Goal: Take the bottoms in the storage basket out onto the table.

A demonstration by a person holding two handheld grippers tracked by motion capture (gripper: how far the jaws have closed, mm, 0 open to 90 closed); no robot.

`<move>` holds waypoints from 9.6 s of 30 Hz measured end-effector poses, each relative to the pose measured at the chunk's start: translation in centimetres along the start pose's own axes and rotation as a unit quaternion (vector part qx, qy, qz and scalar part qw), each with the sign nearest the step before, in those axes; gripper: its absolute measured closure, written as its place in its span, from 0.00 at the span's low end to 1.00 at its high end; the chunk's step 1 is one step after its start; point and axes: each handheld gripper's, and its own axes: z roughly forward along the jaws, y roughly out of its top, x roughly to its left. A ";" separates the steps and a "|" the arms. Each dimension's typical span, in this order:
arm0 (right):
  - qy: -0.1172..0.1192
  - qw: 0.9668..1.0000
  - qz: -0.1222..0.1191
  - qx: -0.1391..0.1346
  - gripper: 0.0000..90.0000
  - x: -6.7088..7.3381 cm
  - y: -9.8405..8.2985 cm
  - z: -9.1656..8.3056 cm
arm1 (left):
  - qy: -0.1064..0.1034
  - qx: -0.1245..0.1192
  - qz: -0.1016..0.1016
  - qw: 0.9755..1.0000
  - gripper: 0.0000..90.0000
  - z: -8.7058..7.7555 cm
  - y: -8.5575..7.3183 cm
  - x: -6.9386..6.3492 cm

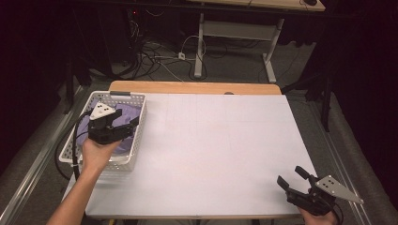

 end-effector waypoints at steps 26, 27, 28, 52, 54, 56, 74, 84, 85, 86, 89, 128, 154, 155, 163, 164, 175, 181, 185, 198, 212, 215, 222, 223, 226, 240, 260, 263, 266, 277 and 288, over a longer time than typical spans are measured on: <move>0.001 1.000 0.003 0.000 0.22 0.0 0.0 0.0 | 0.148 0.081 -0.035 0.985 0.18 4.1 1.5 7.0; 0.001 1.000 0.003 0.000 0.22 0.0 0.0 0.0 | 0.151 0.082 -0.037 0.984 0.18 4.3 1.4 7.2; 0.001 1.000 0.003 0.000 0.22 0.0 0.0 0.0 | 0.155 0.083 -0.039 0.984 0.18 4.5 1.4 7.4; 0.002 1.000 0.006 0.003 0.22 -0.1 0.0 0.1 | 0.238 0.178 -0.049 0.954 0.15 8.5 -1.8 11.2; 0.002 1.000 0.005 0.003 0.22 -0.1 0.0 0.1 | 0.248 0.187 -0.052 0.949 0.15 8.7 -2.1 11.5; 0.003 1.000 0.004 0.004 0.22 -0.1 0.0 0.1 | 0.255 0.198 -0.053 0.945 0.15 8.9 -2.4 11.7; 0.002 1.000 0.000 0.007 0.22 -0.1 -0.1 0.2 | 0.263 0.250 -0.047 0.931 0.12 9.7 -4.0 12.1; 0.007 1.000 -0.002 0.007 0.22 -0.1 -0.1 0.2 | 0.257 0.250 -0.051 0.932 0.40 9.3 -3.6 11.7; 0.007 1.000 -0.002 0.006 0.22 0.0 -0.1 0.2 | 0.257 0.250 -0.052 0.932 0.44 9.3 -3.6 11.6; 0.007 1.000 -0.001 0.006 0.22 0.0 -0.1 0.2 | 0.256 0.250 -0.052 0.932 0.48 9.3 -3.6 11.5; 0.007 1.000 -0.003 0.007 0.22 0.0 0.0 0.2 | 0.254 0.252 -0.052 0.932 0.59 9.3 -3.5 11.3; 0.016 1.000 -0.008 0.008 0.22 0.0 0.0 0.3 | 0.179 0.197 -0.099 0.959 0.85 5.5 2.6 8.6; 0.015 1.000 -0.005 0.007 0.22 0.0 0.0 0.4 | 0.138 0.157 -0.099 0.973 0.85 3.5 5.9 6.7; 0.015 1.000 -0.005 0.008 0.22 0.0 0.0 0.3 | 0.136 0.155 -0.099 0.973 0.85 3.4 6.0 6.7; 0.016 1.000 -0.007 0.008 0.22 0.0 0.0 0.4 | 0.127 0.154 -0.099 0.975 0.84 3.1 6.4 6.1; 0.015 1.000 -0.005 0.008 0.22 0.1 0.0 0.4 | 0.123 0.153 -0.097 0.976 0.84 3.0 6.5 5.9; 0.016 1.000 -0.006 0.008 0.22 0.1 0.0 0.4 | 0.105 0.149 -0.099 0.978 0.84 2.5 7.1 4.9; 0.017 1.000 -0.007 0.008 0.22 0.1 0.0 0.4 | 0.093 0.145 -0.102 0.980 0.84 2.2 7.5 4.4; 0.017 1.000 -0.007 0.009 0.22 0.1 0.0 0.4 | 0.085 0.143 -0.101 0.981 0.84 2.0 7.8 4.0; 0.018 1.000 -0.007 0.010 0.22 0.1 0.0 0.4 | 0.043 0.140 -0.095 0.985 0.84 1.8 8.5 1.4; 0.019 1.000 -0.006 0.010 0.22 0.1 0.0 0.4 | 0.006 0.143 -0.077 0.987 0.84 1.9 8.4 -1.5; 0.019 1.000 -0.006 0.010 0.22 0.1 0.0 0.4 | -0.003 0.143 -0.074 0.987 0.84 1.9 8.3 -2.1; 0.019 1.000 -0.006 0.010 0.22 0.1 0.0 0.4 | -0.024 0.152 -0.067 0.986 0.84 2.2 7.8 -3.7; 0.019 1.000 -0.006 0.010 0.22 0.1 0.0 0.4 | -0.024 0.152 -0.067 0.986 0.84 2.2 7.8 -3.7; 0.020 1.000 -0.006 0.010 0.22 0.1 0.0 0.4 | -0.033 0.155 -0.066 0.985 0.84 2.4 7.5 -4.3; 0.020 1.000 -0.001 0.008 0.22 0.0 0.0 0.4 | -0.060 0.162 -0.061 0.983 0.84 2.9 6.5 -6.1; 0.022 1.000 -0.003 0.009 0.22 0.0 0.0 0.4 | -0.092 0.189 -0.050 0.976 0.84 4.5 4.3 -8.8; 0.022 1.000 -0.002 0.009 0.22 0.0 0.0 0.4 | -0.096 0.191 -0.050 0.976 0.84 4.7 4.1 -9.1; 0.022 1.000 -0.003 0.009 0.22 0.0 0.0 0.4 | -0.100 0.193 -0.049 0.975 0.84 5.0 3.8 -9.4; 0.022 1.000 -0.004 0.009 0.22 0.0 0.0 0.4 | -0.114 0.205 -0.049 0.971 0.84 5.9 2.3 -10.7; 0.023 1.000 -0.004 0.008 0.22 0.0 0.0 0.4 | -0.124 0.211 -0.049 0.968 0.83 6.9 1.0 -11.7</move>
